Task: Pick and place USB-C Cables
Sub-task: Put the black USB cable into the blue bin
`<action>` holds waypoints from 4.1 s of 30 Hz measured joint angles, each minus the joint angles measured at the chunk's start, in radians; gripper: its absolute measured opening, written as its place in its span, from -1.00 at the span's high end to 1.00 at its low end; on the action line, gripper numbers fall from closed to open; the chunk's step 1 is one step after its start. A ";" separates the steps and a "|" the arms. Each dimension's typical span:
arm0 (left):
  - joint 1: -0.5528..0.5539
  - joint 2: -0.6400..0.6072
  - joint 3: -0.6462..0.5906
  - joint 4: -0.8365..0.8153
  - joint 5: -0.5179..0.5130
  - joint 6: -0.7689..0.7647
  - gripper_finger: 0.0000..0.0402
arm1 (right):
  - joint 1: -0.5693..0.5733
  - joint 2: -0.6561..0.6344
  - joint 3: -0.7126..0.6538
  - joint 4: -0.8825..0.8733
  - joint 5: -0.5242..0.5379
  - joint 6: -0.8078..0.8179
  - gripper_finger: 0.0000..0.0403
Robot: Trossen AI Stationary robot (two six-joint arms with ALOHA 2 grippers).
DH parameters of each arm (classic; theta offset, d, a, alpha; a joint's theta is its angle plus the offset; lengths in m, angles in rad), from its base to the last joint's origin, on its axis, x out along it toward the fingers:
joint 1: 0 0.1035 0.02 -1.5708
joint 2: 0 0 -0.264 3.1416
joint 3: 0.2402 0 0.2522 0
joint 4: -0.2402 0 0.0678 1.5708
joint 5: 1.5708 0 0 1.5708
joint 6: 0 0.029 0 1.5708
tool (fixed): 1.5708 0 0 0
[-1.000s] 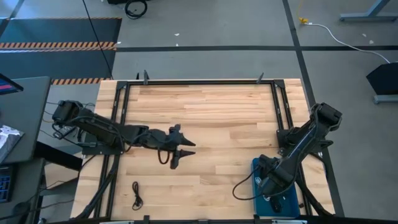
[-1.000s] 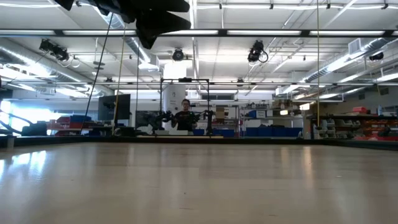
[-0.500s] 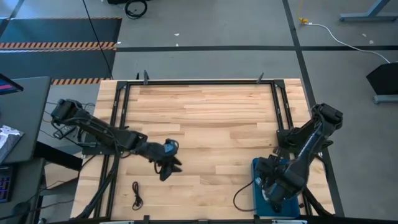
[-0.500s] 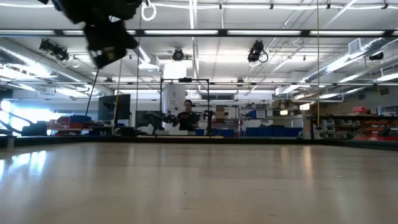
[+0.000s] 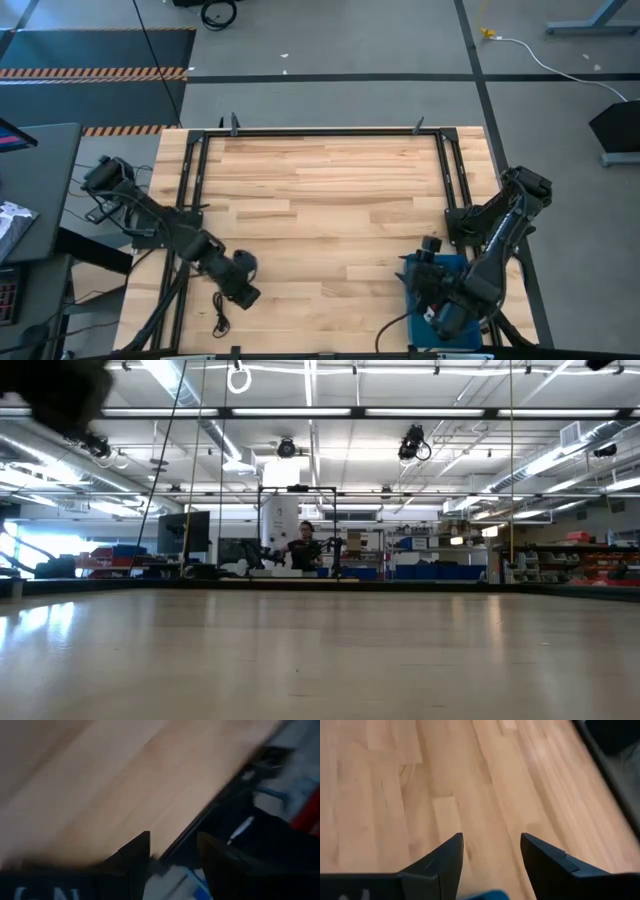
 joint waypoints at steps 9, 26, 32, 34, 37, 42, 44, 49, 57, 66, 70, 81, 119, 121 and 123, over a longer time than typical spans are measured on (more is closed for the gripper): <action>-0.162 0.003 0.000 -0.093 0.046 -0.493 0.15 | -0.145 0.000 0.000 0.046 0.090 -0.294 -0.01; -0.232 0.169 -0.001 -0.181 0.048 -0.697 0.15 | -0.286 0.000 -0.001 0.096 0.042 -0.594 -0.01; -0.230 0.260 -0.001 -0.105 0.056 -0.710 0.15 | -0.294 0.000 -0.001 0.090 0.029 -0.612 -0.01; -0.230 0.282 0.001 -0.099 0.084 -0.711 0.15 | -0.292 0.000 -0.001 0.091 0.028 -0.604 -0.01; -0.228 0.302 0.003 -0.094 0.108 -0.709 0.15 | -0.283 0.000 -0.001 0.090 0.022 -0.589 -0.01; -0.232 0.302 0.003 -0.109 0.099 -0.699 0.15 | -0.267 0.000 -0.001 0.091 -0.026 -0.567 -0.01; -0.236 0.303 0.003 -0.124 0.093 -0.691 0.15 | -0.261 0.000 -0.001 0.091 -0.042 -0.548 -0.01; -0.236 0.303 0.002 -0.132 0.091 -0.643 0.23 | -0.245 0.000 -0.001 0.091 -0.067 -0.519 -0.01; -0.236 0.303 0.000 -0.139 0.093 -0.577 0.82 | -0.230 0.000 -0.001 0.094 -0.085 -0.498 -0.01; -0.197 0.289 0.014 -0.124 0.010 -0.418 0.84 | -0.229 0.000 -0.001 0.094 -0.085 -0.489 -0.01; -0.150 0.259 0.054 -0.154 -0.227 -0.273 0.84 | -0.230 0.000 -0.001 0.114 -0.081 -0.541 -0.01; -0.075 0.226 0.272 -0.149 -0.841 0.415 0.83 | -0.240 0.000 -0.001 0.593 -0.113 -0.860 -0.01; 0.438 0.054 0.058 0.603 -0.458 1.471 0.84 | -0.556 -0.260 -0.257 1.183 -0.136 -1.194 -0.01; 0.471 0.035 0.025 0.716 -0.352 1.482 0.82 | -0.577 -0.281 -0.291 1.224 -0.181 -1.188 -0.01; 0.492 0.027 0.008 0.777 -0.286 1.484 0.81 | -0.590 -0.300 -0.326 1.253 -0.229 -1.178 -0.01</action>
